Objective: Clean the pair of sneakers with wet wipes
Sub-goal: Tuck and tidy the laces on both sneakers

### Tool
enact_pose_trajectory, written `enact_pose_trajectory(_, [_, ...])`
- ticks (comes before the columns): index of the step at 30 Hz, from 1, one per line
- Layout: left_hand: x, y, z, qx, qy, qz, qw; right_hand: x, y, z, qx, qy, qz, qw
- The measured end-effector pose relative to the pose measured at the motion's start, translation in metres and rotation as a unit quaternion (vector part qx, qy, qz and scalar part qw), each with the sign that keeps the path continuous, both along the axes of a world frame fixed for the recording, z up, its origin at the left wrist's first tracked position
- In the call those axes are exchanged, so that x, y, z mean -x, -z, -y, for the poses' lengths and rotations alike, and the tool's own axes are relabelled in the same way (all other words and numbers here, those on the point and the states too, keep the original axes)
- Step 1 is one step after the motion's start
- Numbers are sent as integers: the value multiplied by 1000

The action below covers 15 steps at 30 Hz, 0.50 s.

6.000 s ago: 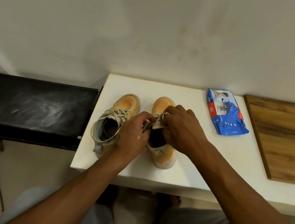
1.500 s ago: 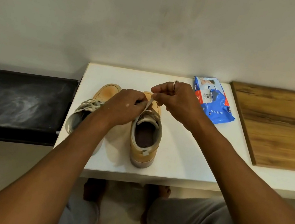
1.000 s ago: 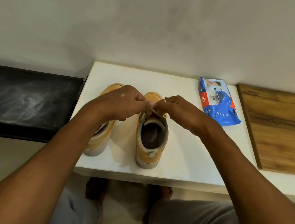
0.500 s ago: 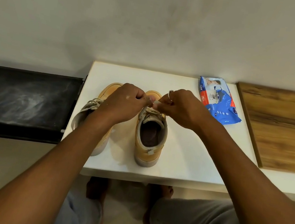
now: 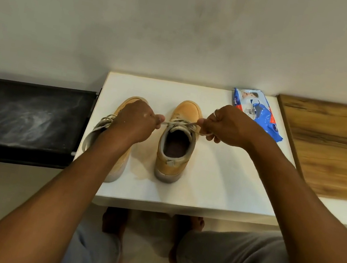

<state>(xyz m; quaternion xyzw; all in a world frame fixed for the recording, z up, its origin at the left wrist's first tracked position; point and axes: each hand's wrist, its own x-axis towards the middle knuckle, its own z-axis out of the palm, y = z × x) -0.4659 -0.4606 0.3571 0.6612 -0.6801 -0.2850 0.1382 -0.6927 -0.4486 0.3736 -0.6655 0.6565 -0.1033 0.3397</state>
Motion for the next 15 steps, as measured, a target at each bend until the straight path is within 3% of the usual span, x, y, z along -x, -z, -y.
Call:
enact_pose_trajectory(3, [3, 6, 2, -1, -10, 38, 999, 5, 1, -1, -42, 12, 6, 999])
enact_pose_trajectory(8, [9, 11, -5, 49, 9, 82, 995, 2, 2, -2, 0, 47, 67, 997])
enact_pose_trajectory(12, [15, 8, -10, 116, 46, 14, 992, 1, 5, 3, -27, 108, 174, 978])
enact_pose_trajectory(15, [20, 4, -14, 103, 99, -24, 989, -1, 7, 2, -52, 95, 140, 984])
